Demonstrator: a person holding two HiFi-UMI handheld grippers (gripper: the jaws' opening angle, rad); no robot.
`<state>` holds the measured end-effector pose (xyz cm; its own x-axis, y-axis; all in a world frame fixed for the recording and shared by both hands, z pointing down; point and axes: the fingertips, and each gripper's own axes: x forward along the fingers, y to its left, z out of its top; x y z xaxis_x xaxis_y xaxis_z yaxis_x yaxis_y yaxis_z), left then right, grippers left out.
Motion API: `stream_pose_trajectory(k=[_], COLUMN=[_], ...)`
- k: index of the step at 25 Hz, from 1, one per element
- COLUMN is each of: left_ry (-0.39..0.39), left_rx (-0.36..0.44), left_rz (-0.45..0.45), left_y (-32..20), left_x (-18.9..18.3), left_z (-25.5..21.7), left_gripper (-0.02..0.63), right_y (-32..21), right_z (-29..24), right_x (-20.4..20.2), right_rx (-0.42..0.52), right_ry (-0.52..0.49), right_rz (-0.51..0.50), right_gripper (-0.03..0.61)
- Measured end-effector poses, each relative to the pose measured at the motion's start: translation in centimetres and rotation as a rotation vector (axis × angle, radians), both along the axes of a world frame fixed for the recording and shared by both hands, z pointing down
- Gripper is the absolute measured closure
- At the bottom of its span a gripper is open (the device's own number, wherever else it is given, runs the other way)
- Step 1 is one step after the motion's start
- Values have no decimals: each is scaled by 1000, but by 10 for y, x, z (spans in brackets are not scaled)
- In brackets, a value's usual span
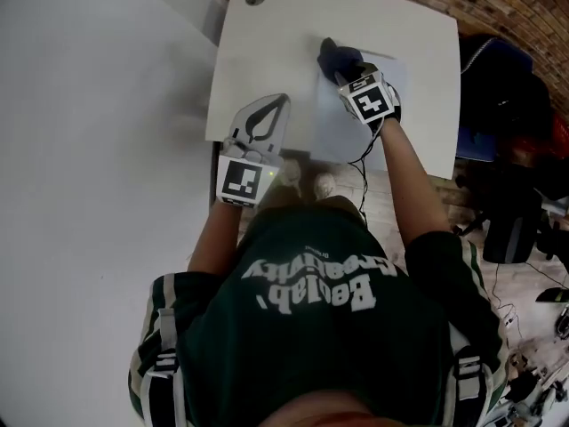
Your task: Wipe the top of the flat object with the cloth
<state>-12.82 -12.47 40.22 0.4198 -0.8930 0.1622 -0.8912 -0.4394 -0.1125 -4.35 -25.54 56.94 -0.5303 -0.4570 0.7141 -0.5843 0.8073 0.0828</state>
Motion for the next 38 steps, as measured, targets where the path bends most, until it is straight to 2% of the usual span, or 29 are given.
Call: stream_pose_trajectory(k=[5,11,14,18,21,23,26,30,33,38], left_ry=[-8,-14,-4,13,9,11,13,10,11,2], left_rx=[-8,-31,-23,-27,-26,-23,-13,-15,-20,-13], left_rz=[-36,-37,9,66,98,118,140,132,112,70], left_y=[2,-10,-14,-20,-24,-26,-28,-24,-19,-15], left_x=[-31,-43,-36,-21,-6,4,13,12,8,-16], left_z=[3,7,12,17,17,14,9,7,4,4], left_gripper=[620,620,620,620,620,620,620,620,620,620], right_y=[-10,-13,-14,-17,-13,-11,-11,0,7,13], right_z=[42,47,49,55,57,53,27,6,17,45], right_x=[-26,-24,9,83,138,155,131,42,1,-16], right_rx=[-44,-52,-34,-42,-63,-68,0,42,21,-31], right_ry=[102,69,117,177,201,199,153,68,95,156], right_rz=[-36,-10,51,195,292,330,283,88,6,-18], right_gripper=[526,526,526,526,526,526,526,526,526,526])
